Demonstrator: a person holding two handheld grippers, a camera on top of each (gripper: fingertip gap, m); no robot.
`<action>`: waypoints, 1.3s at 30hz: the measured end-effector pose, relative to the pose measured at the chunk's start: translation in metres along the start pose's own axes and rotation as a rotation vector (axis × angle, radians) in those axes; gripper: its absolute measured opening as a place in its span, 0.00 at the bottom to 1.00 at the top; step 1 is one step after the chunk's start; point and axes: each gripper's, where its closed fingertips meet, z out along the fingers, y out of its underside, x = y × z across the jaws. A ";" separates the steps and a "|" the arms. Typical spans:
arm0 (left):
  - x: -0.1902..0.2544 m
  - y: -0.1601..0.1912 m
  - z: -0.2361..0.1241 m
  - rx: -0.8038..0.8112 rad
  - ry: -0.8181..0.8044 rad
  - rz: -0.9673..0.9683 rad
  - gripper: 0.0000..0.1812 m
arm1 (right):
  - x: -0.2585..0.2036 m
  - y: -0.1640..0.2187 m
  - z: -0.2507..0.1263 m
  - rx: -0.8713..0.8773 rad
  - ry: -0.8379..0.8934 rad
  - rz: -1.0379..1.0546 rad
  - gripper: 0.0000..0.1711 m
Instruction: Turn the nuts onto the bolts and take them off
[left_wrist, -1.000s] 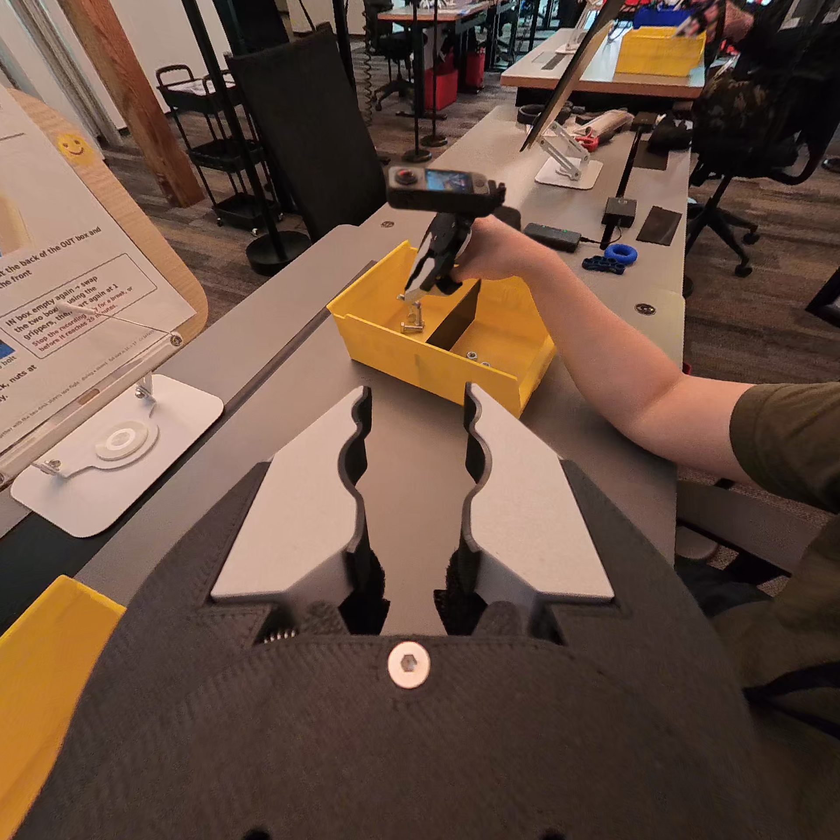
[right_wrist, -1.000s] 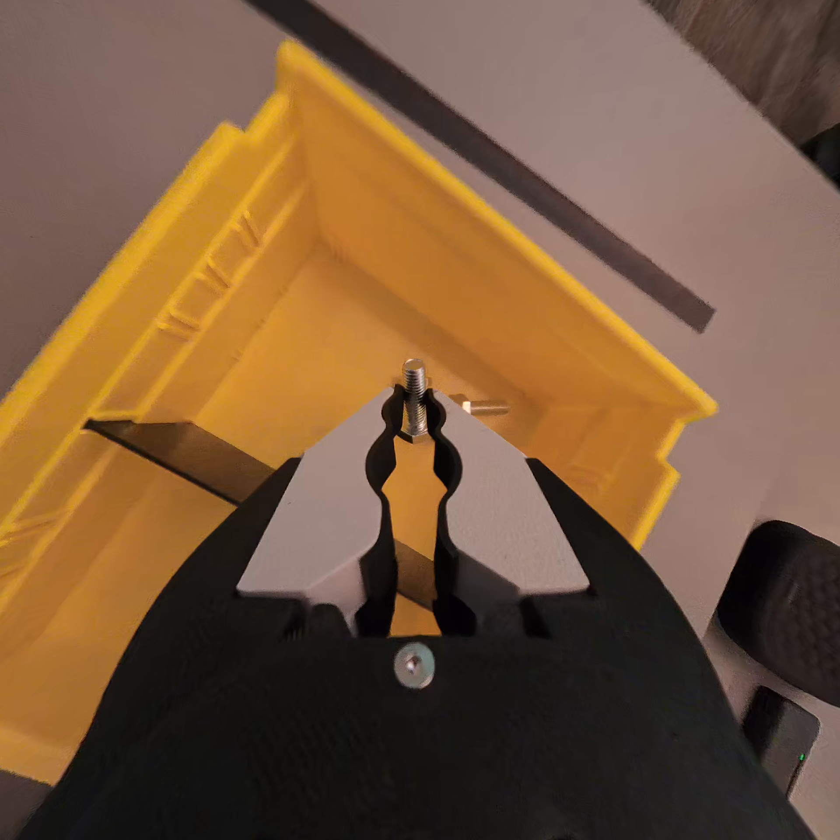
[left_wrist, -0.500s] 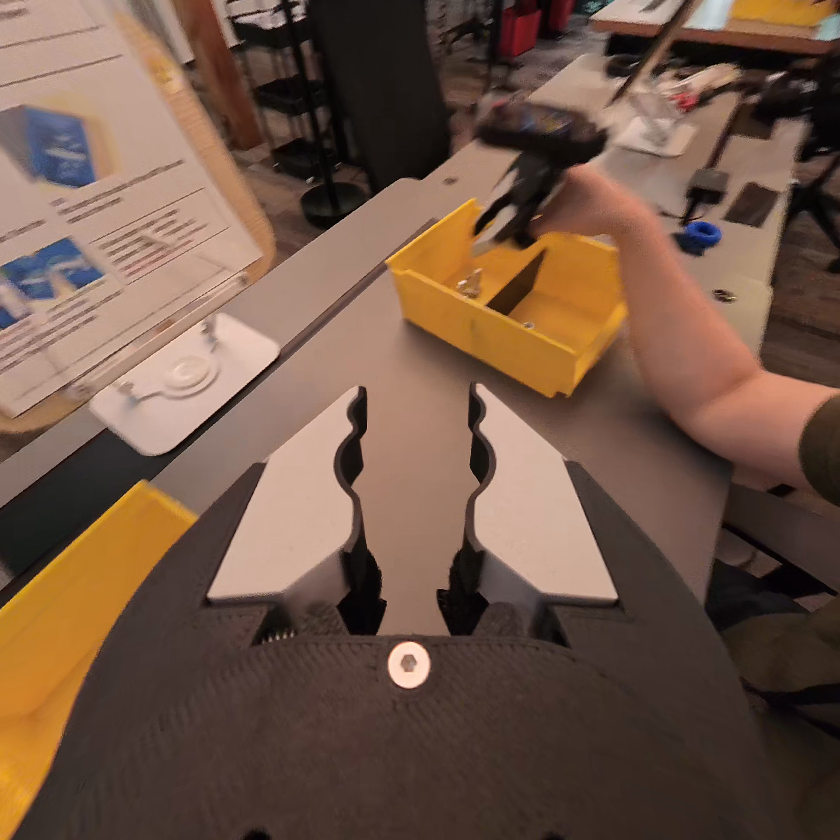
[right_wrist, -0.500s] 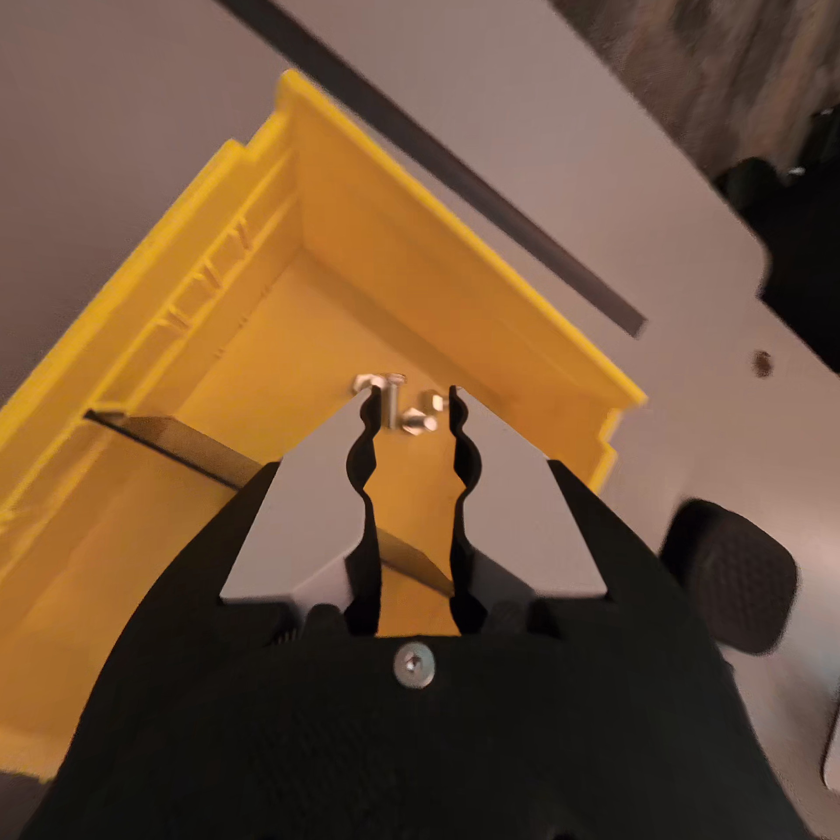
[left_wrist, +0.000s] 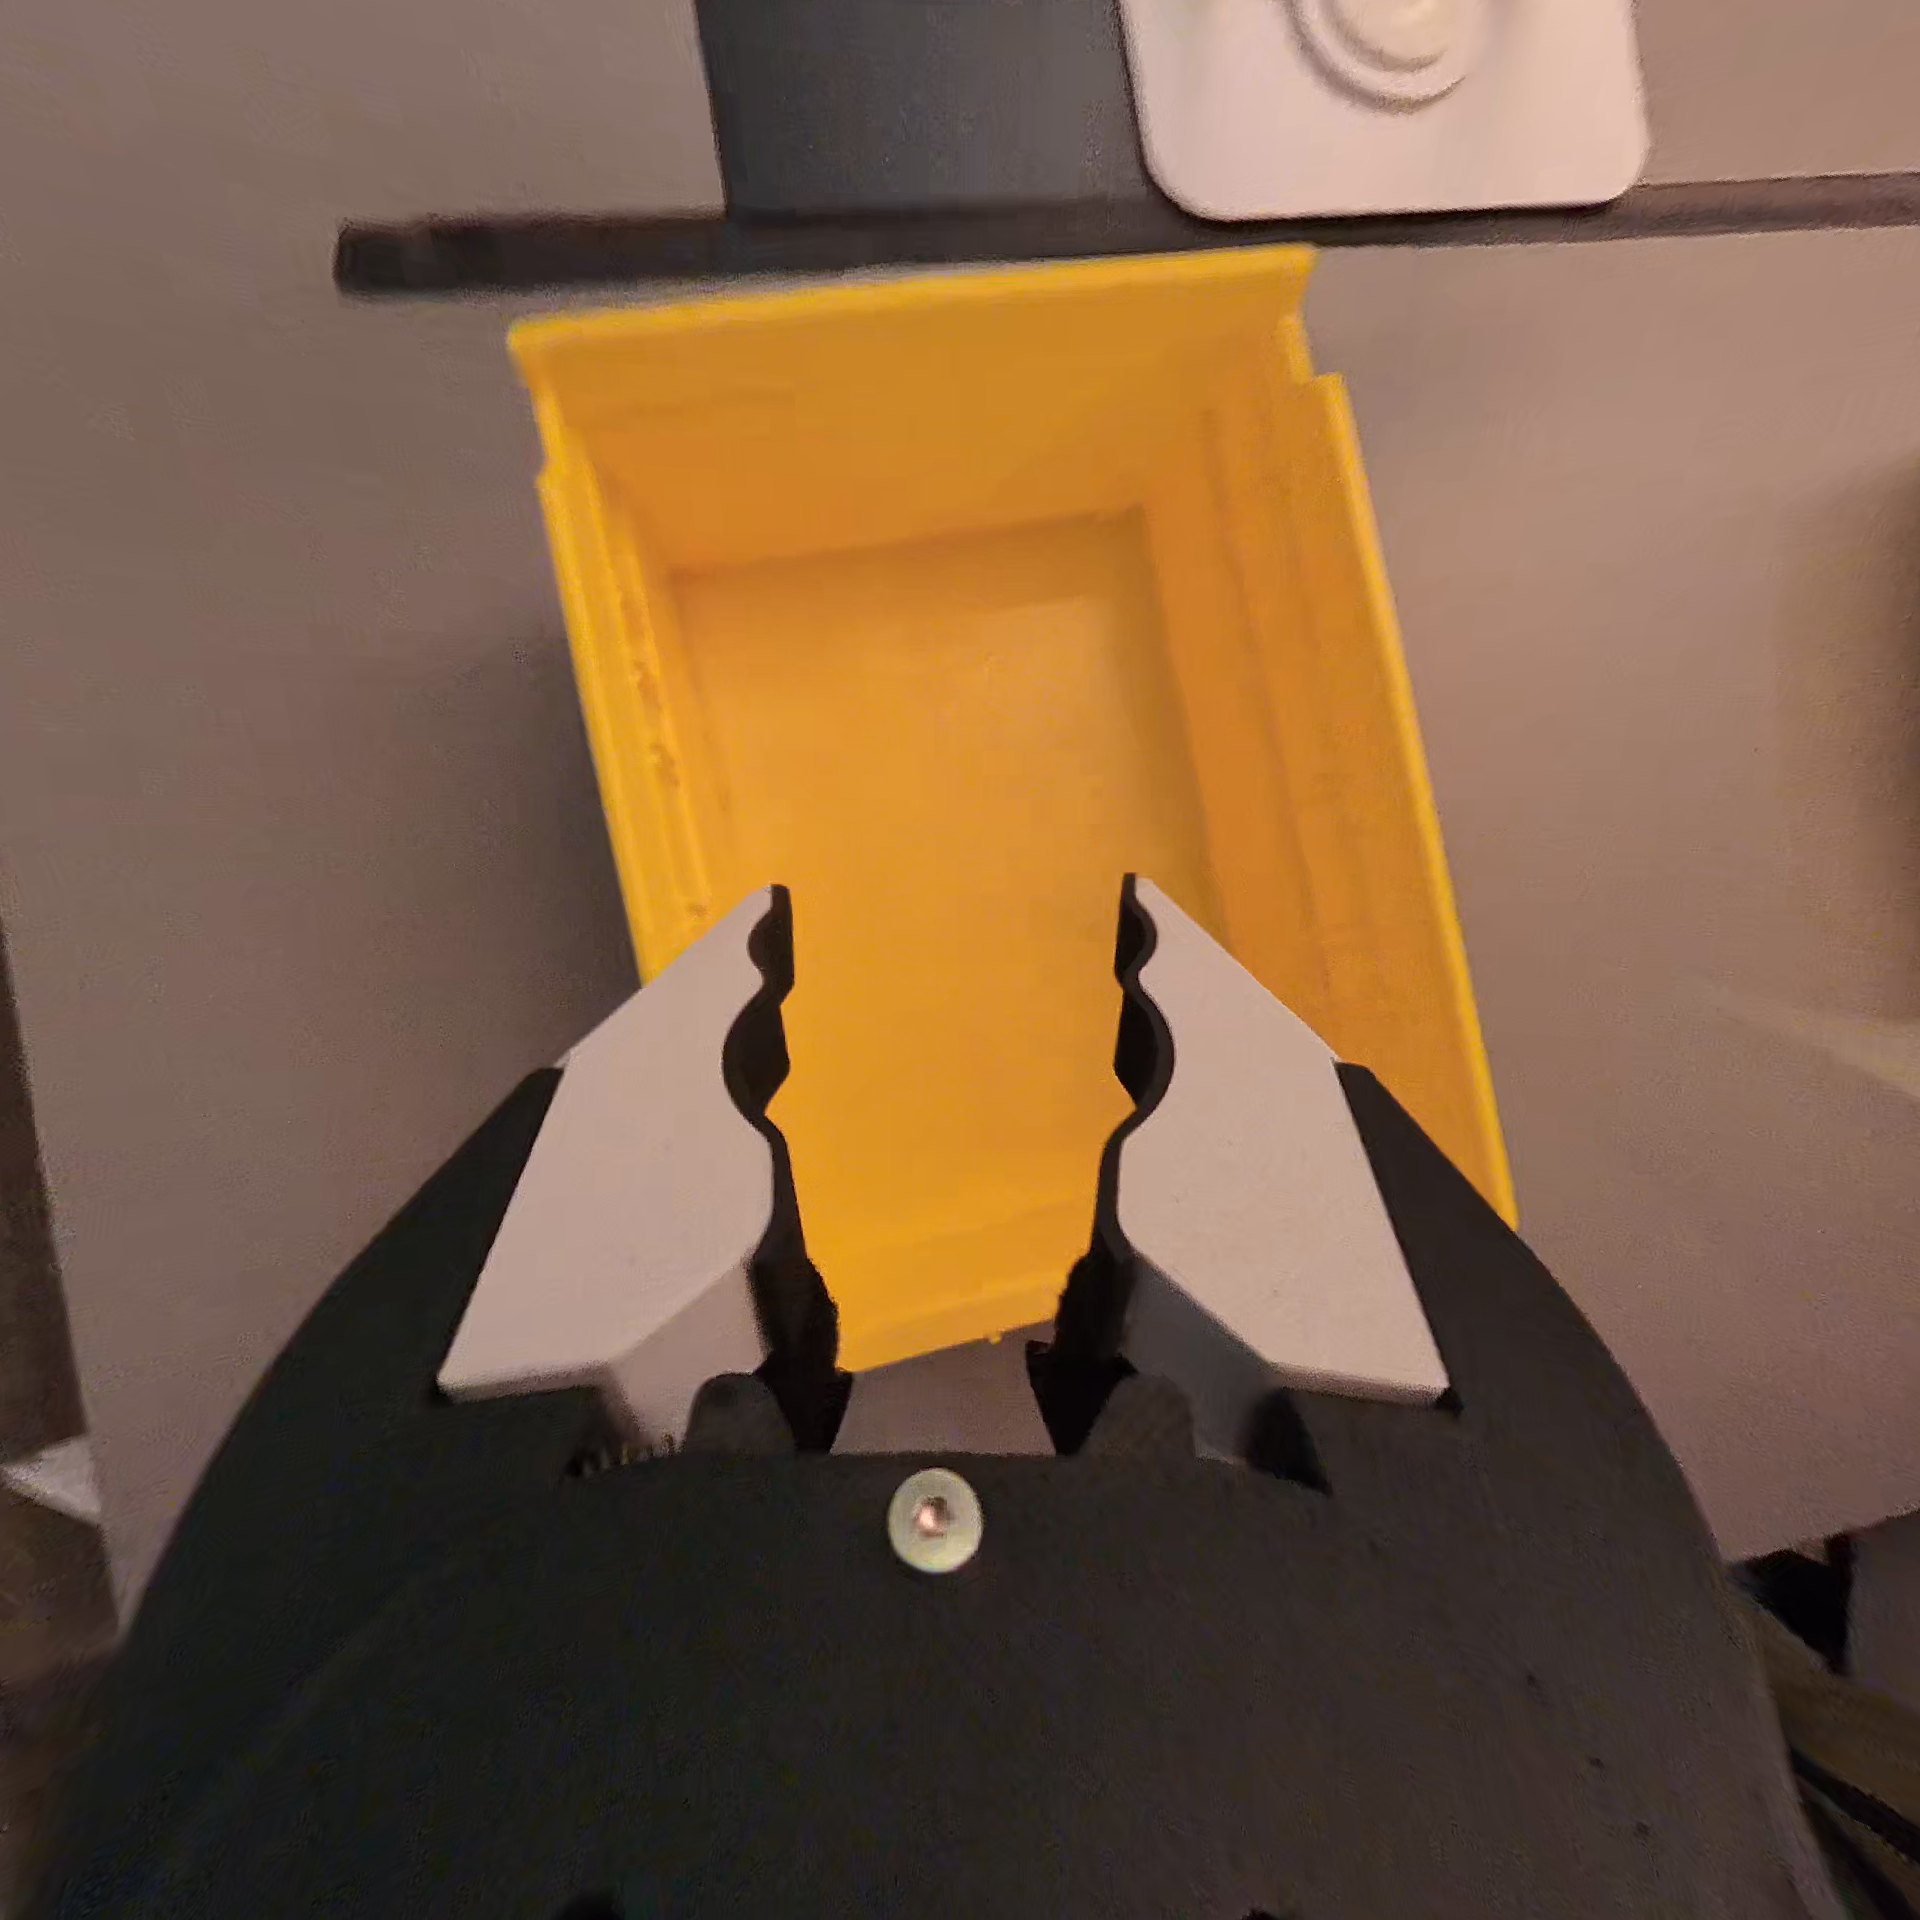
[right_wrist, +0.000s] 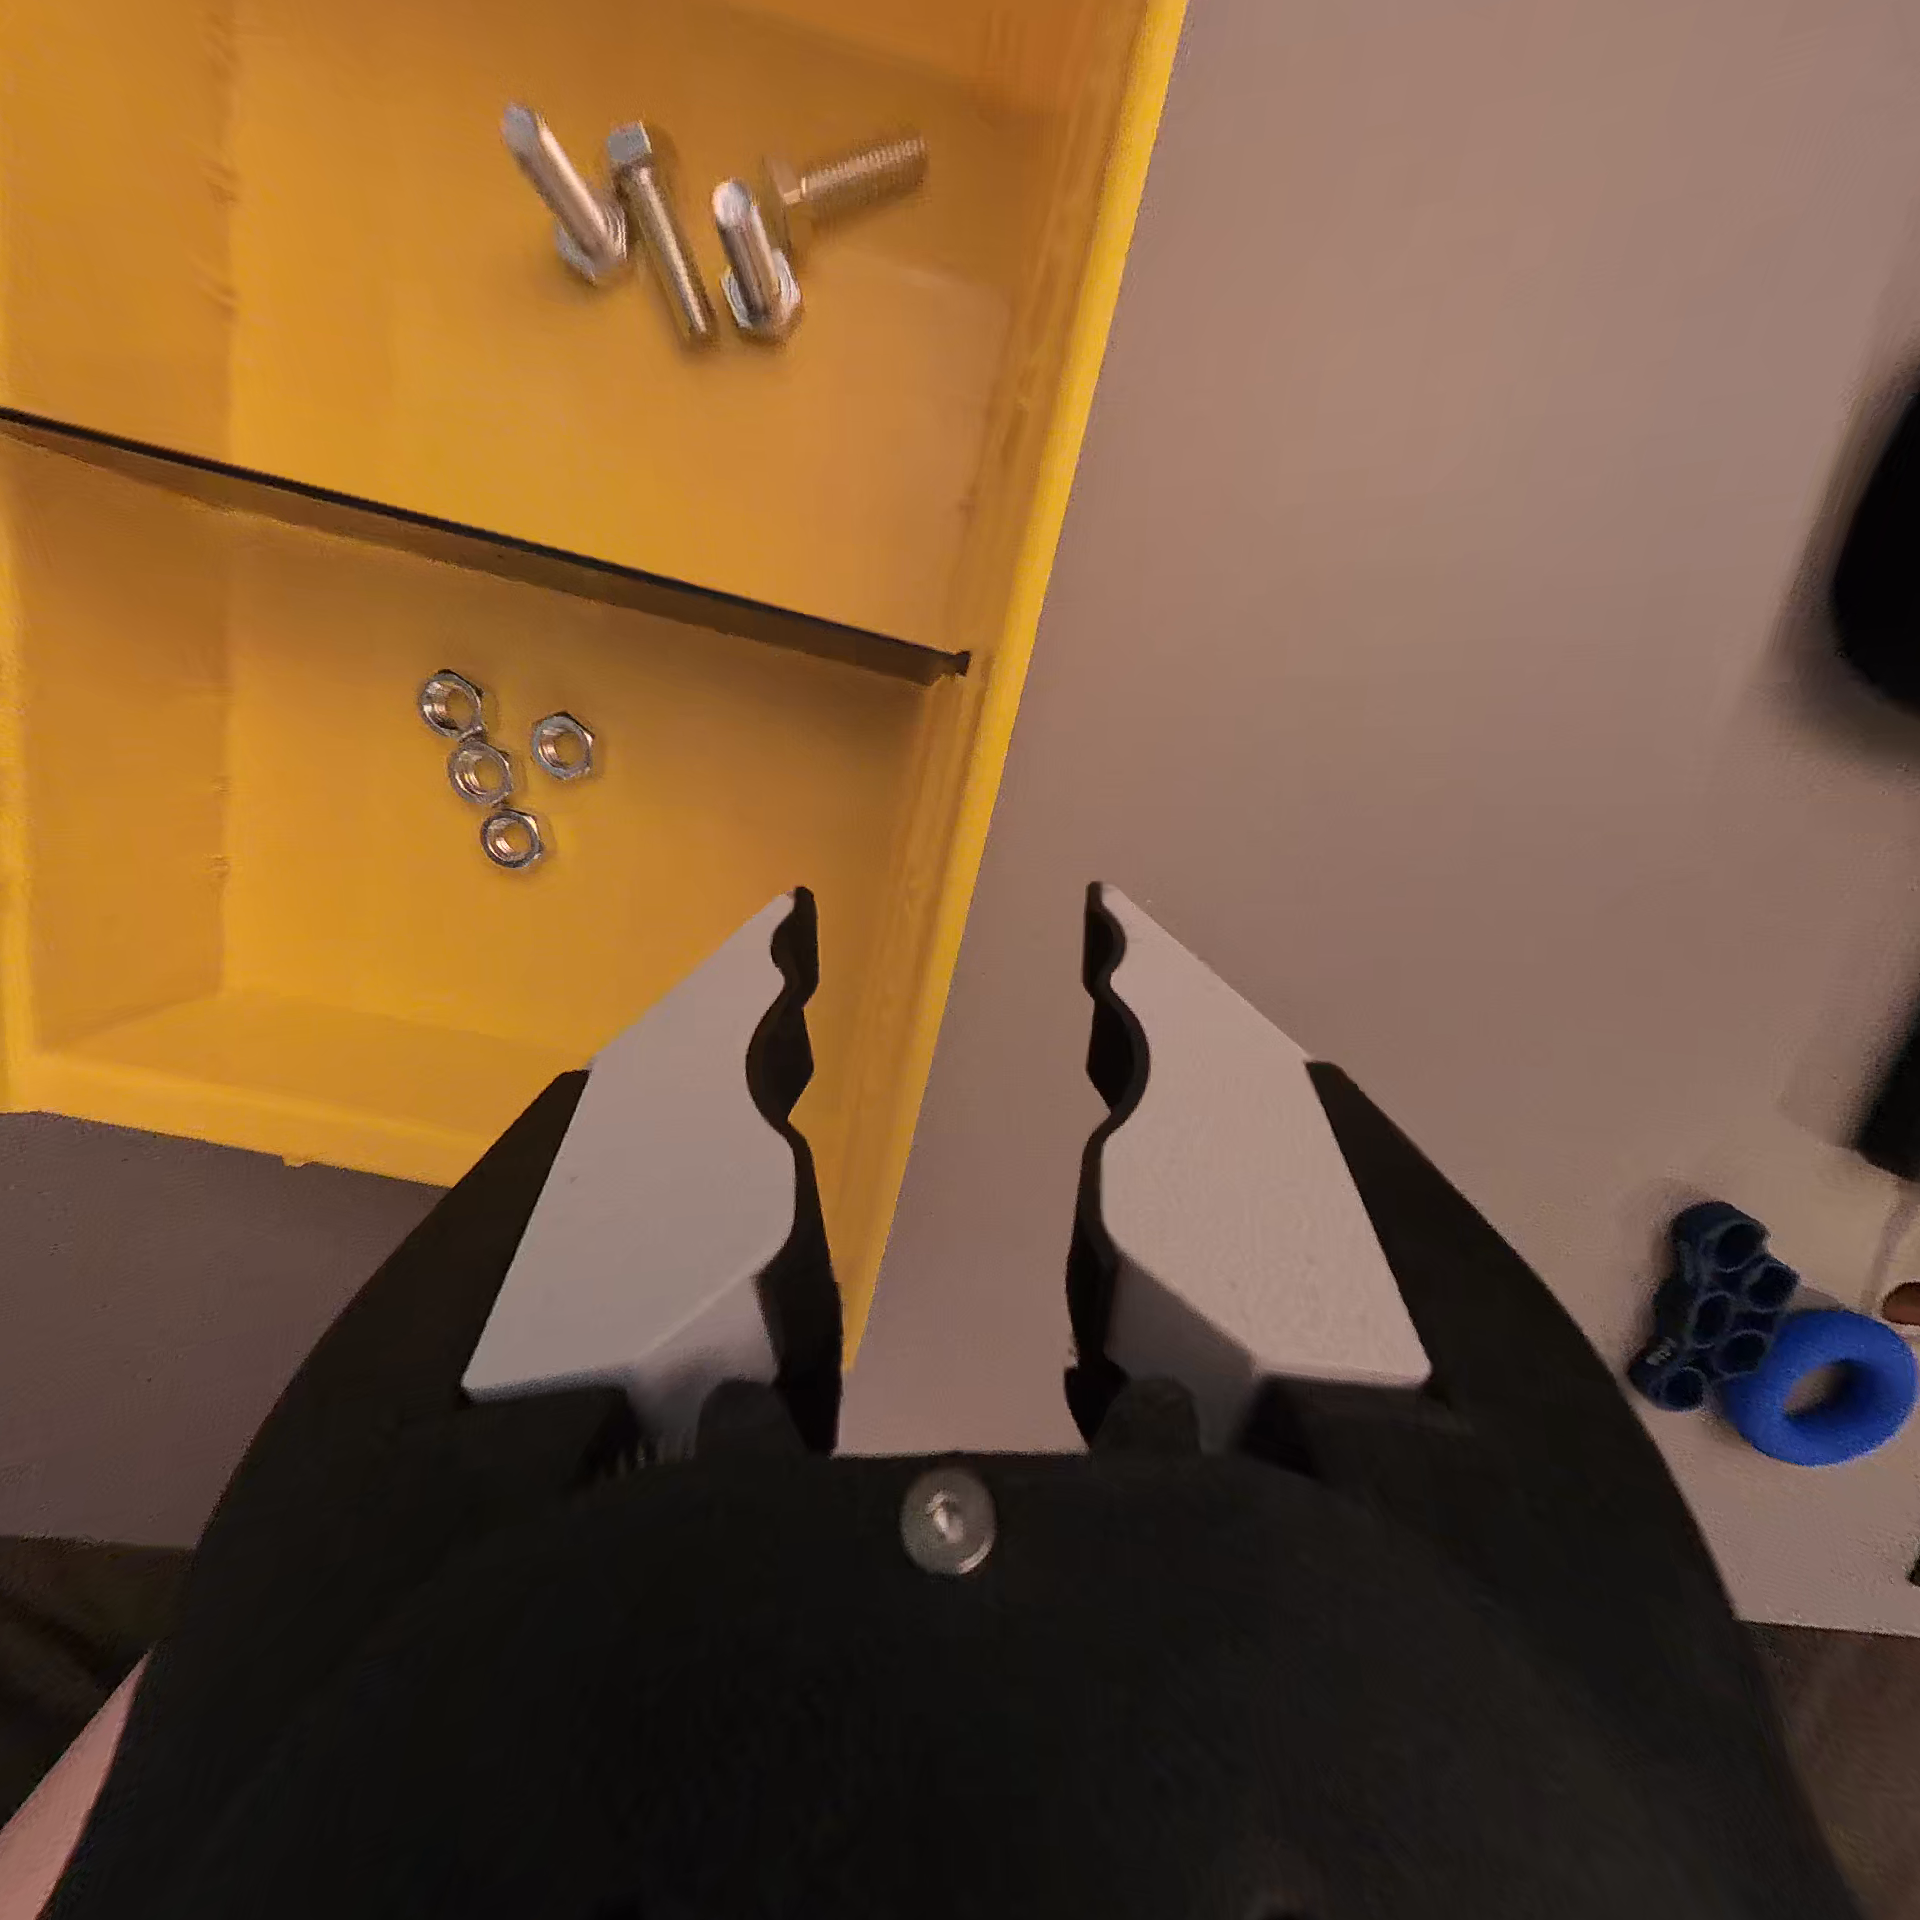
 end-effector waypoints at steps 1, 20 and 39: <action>-0.011 0.006 0.005 -0.026 0.004 -0.039 0.34 | 0.001 0.002 0.007 -0.024 -0.006 -0.005 0.27; -0.067 0.083 0.072 -0.440 0.024 -0.239 0.02 | -0.044 0.012 0.044 -0.300 -0.125 -0.023 0.03; 0.064 0.081 0.093 -0.666 0.037 0.222 0.08 | -0.152 -0.015 0.045 -0.366 -0.090 -0.325 0.08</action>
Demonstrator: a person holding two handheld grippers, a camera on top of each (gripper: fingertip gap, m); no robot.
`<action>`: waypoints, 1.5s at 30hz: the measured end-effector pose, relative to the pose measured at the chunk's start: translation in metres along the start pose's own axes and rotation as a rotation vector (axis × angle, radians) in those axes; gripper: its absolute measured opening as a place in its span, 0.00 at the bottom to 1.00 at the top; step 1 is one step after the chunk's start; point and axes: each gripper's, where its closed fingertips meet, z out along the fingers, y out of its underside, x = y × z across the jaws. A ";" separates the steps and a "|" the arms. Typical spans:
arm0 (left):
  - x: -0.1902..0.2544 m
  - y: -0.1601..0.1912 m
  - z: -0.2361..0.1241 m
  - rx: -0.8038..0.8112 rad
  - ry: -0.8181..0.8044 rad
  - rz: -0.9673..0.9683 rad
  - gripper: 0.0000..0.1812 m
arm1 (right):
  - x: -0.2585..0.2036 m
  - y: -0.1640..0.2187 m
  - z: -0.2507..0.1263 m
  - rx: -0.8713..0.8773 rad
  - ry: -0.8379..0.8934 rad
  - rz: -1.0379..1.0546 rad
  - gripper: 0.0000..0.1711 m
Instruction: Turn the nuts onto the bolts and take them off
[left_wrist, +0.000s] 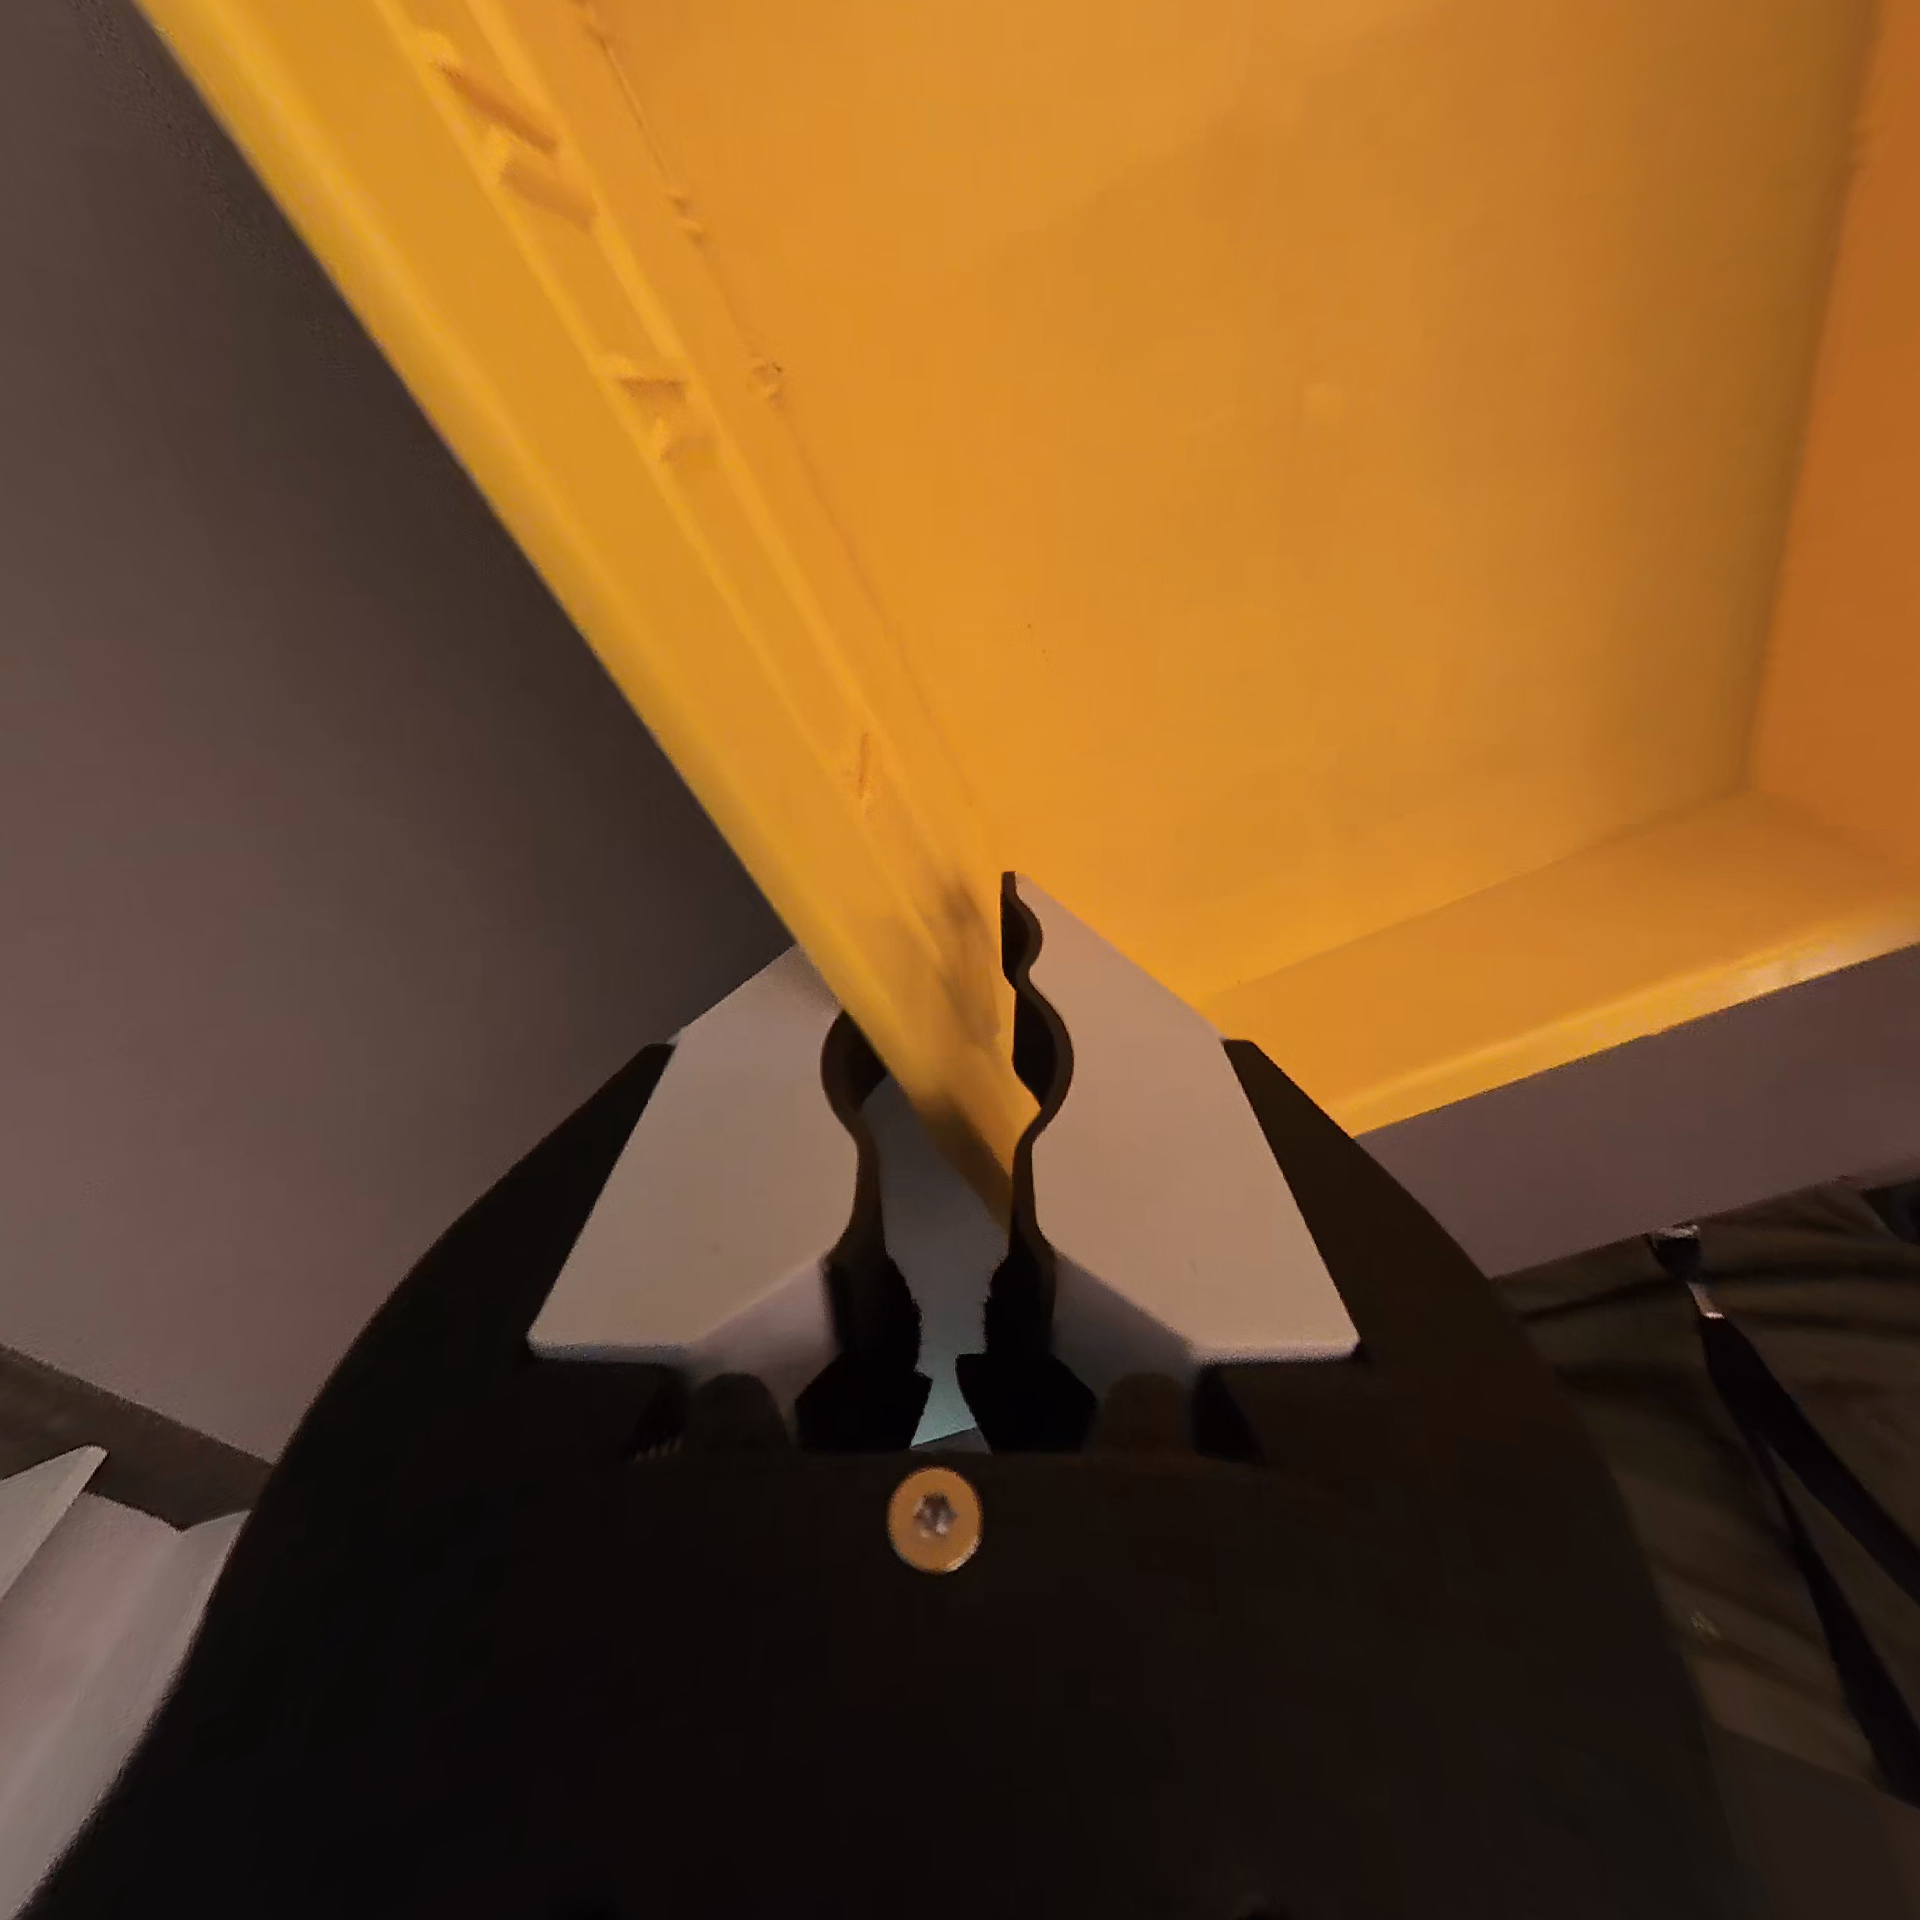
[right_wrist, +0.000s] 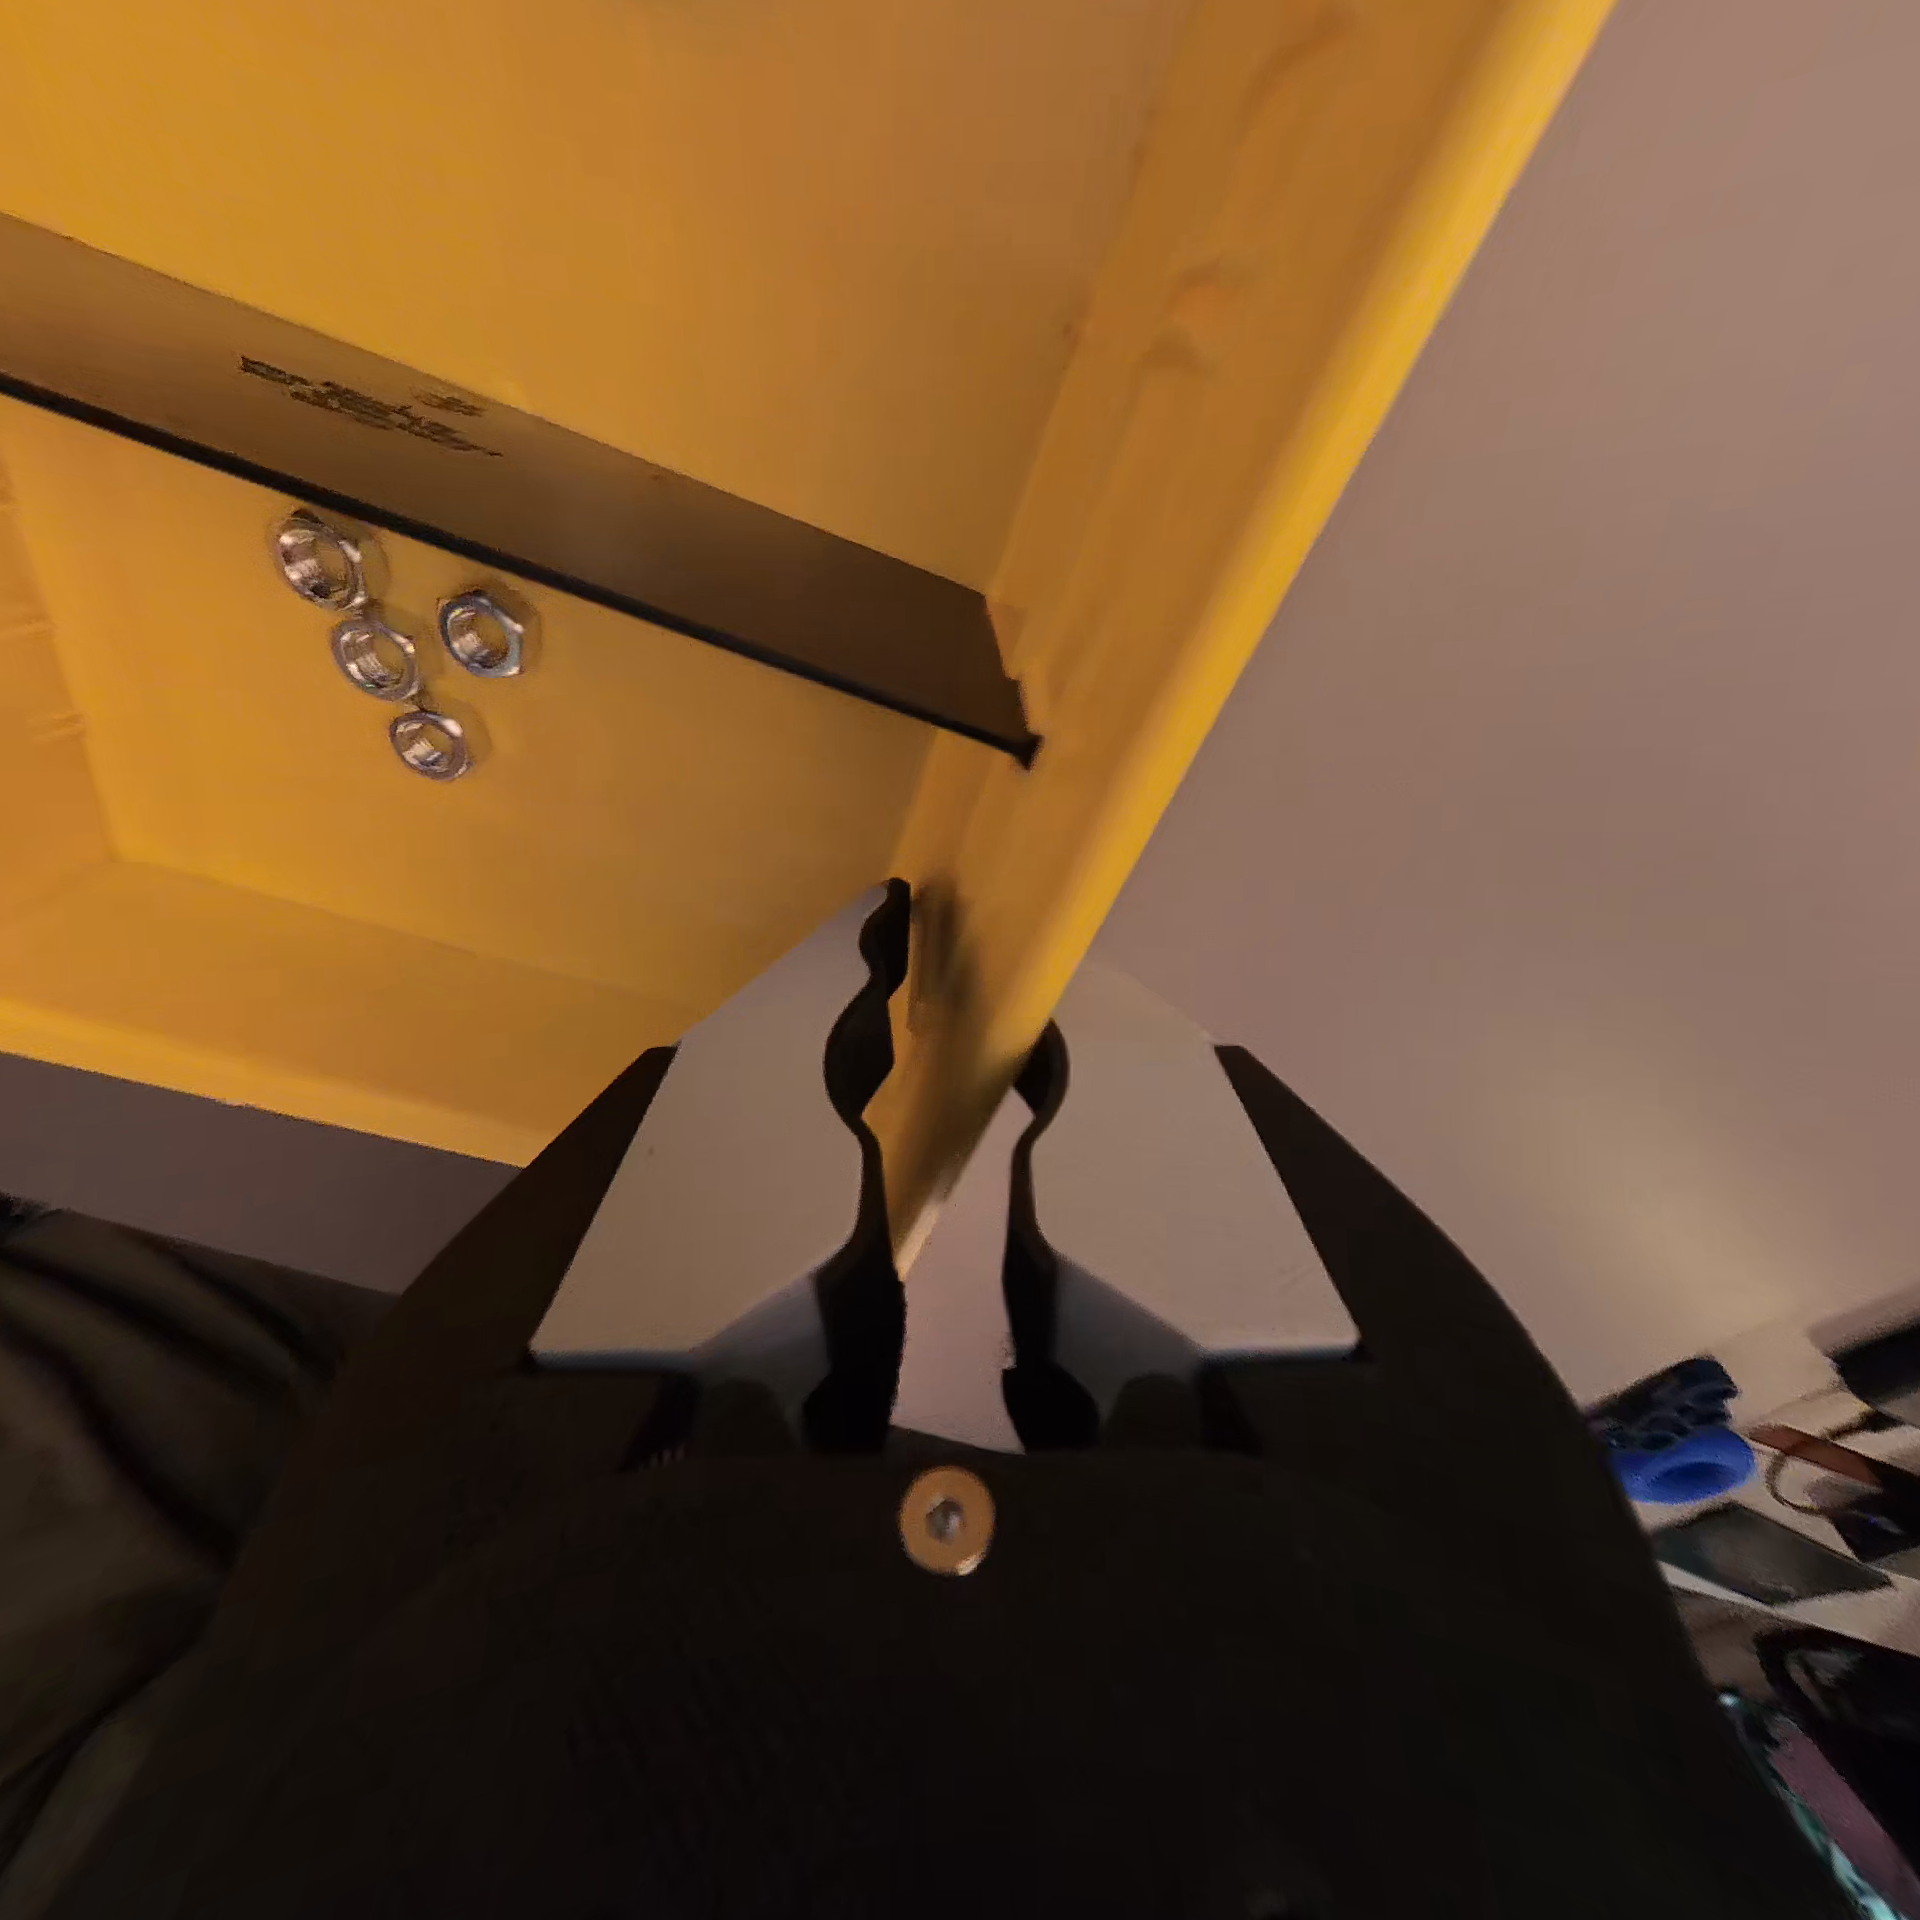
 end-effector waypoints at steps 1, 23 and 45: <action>0.000 0.001 -0.004 0.016 -0.009 0.001 0.11 | 0.004 -0.001 -0.005 0.018 0.036 0.004 0.12; 0.040 0.019 -0.114 0.523 -0.072 0.167 0.14 | -0.229 -0.151 -0.065 0.307 -0.252 -0.214 0.18; 0.064 0.019 -0.119 0.547 -0.084 0.267 0.14 | -0.234 -0.186 -0.016 0.197 -0.186 0.166 0.03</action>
